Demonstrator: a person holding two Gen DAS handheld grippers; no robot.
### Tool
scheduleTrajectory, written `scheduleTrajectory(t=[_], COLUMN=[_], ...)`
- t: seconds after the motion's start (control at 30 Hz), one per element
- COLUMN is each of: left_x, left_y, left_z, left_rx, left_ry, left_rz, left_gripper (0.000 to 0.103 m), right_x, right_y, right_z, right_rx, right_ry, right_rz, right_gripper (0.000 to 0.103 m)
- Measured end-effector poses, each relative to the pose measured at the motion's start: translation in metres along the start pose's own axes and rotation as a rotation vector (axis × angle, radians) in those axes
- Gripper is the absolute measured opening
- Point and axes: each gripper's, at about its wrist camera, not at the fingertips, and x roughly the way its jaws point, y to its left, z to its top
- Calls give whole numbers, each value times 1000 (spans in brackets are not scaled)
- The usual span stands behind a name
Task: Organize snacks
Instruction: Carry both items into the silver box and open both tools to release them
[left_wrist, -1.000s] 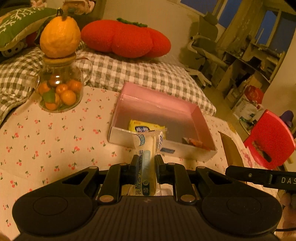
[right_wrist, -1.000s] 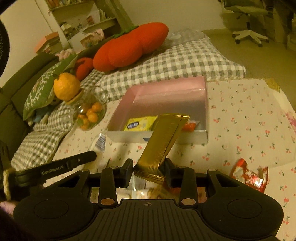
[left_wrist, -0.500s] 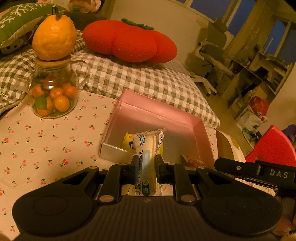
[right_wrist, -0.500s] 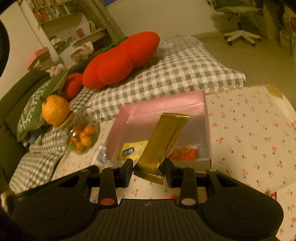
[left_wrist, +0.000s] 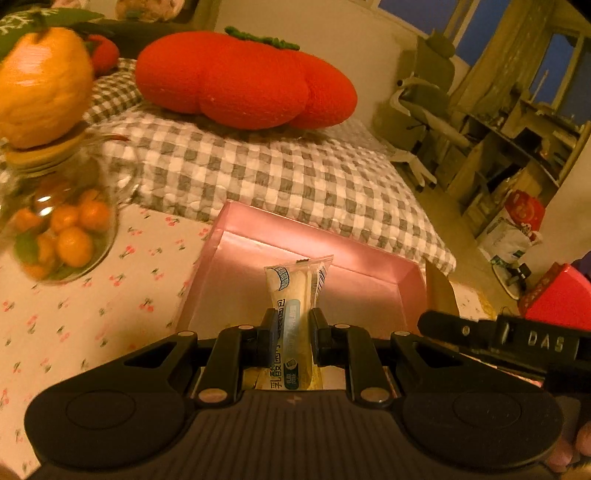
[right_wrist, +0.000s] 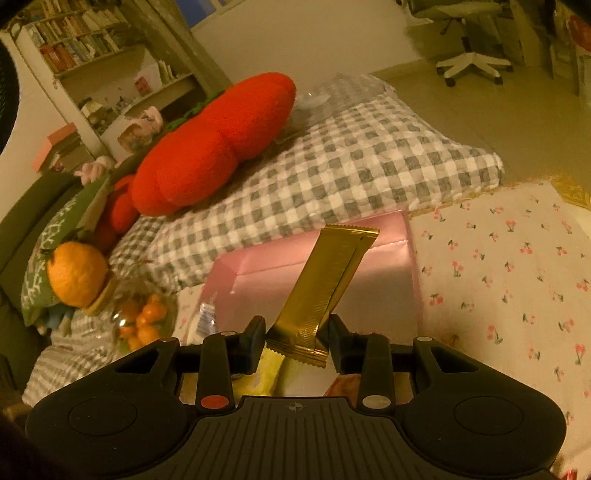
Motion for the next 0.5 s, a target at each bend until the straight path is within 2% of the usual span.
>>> scheduleTrajectory(t=[0.13,0.27,0.5], left_x=[25,44,66], left_y=[1,0,-6], left_z=[10,23,29], left_rx=[0,25,96], left_ry=[23,25,34], left_rz=[27,53,124], left_gripper=[14,8,7], right_x=[22,37,55], right_y=[-16,-29,-29], right_z=[5,8,10], right_rx=[25,46,-41], right_ry=[36,44,45], right_rz=[-14,-23,-68], right_gripper=[35,35,36])
